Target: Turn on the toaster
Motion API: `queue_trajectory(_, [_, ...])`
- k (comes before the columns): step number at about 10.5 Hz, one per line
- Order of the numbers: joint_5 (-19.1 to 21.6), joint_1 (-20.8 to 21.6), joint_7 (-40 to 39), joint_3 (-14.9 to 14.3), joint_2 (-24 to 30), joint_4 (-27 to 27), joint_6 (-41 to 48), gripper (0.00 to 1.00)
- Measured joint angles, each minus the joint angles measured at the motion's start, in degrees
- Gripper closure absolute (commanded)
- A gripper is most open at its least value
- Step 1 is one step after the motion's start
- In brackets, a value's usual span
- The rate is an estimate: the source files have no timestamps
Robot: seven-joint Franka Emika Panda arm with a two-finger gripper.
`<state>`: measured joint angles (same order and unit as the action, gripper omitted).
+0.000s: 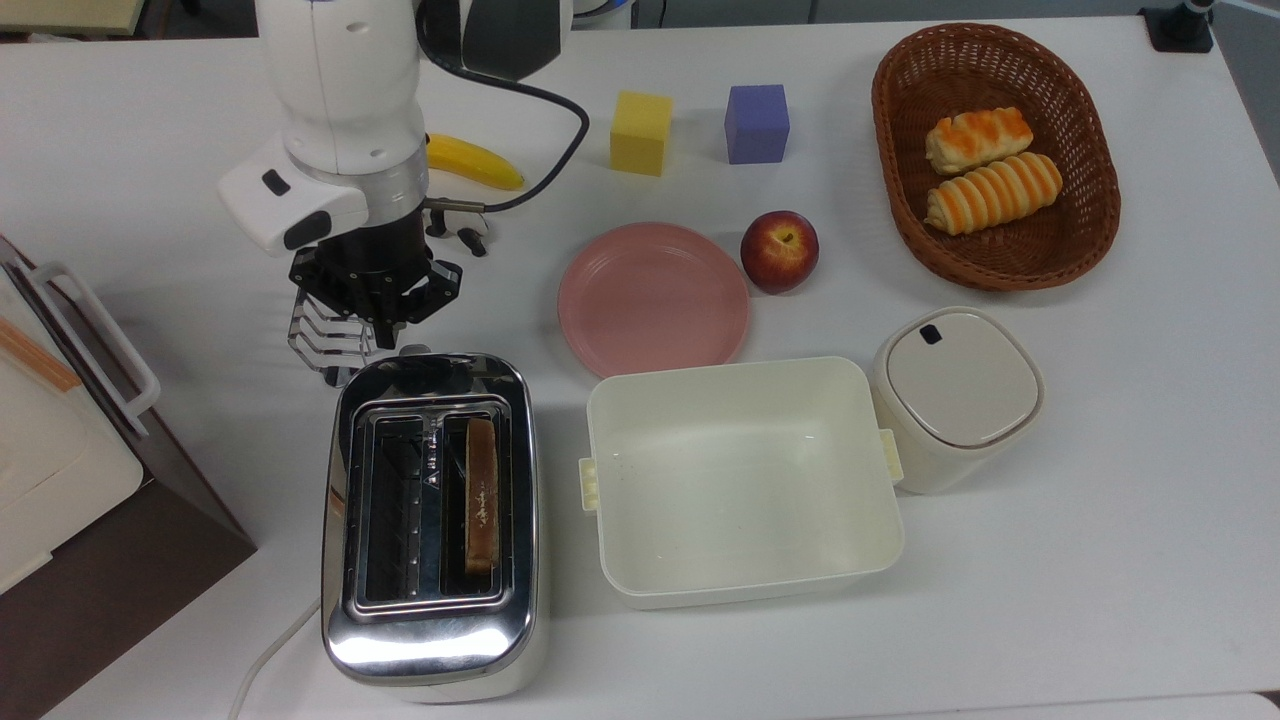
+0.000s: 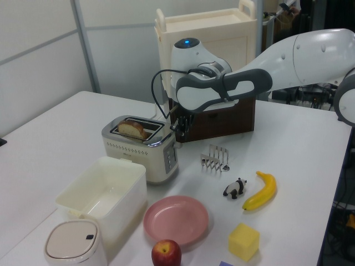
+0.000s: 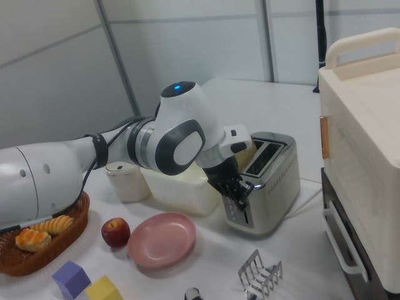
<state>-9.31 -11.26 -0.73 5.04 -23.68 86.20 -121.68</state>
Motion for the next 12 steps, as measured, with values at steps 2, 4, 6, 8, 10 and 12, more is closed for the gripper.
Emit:
queue_trajectory(2, [-0.09,0.22,-0.08,0.01,-0.58,0.01,-0.31,1.0])
queue_trajectory(4, [-0.09,0.33,-0.16,0.08,-1.1,0.01,-1.93,1.0])
queue_trajectory(6, [-0.09,0.73,-0.25,0.21,-1.32,0.01,-2.33,1.0])
queue_trajectory(8, [-0.1,1.12,-0.27,0.22,-1.34,0.01,-2.34,1.0])
queue_trajectory(10, [-0.11,1.4,-0.29,0.22,-1.37,0.01,-2.34,1.0])
queue_trajectory(12, [-0.59,1.46,-0.33,0.22,-1.63,0.01,-2.34,1.0])
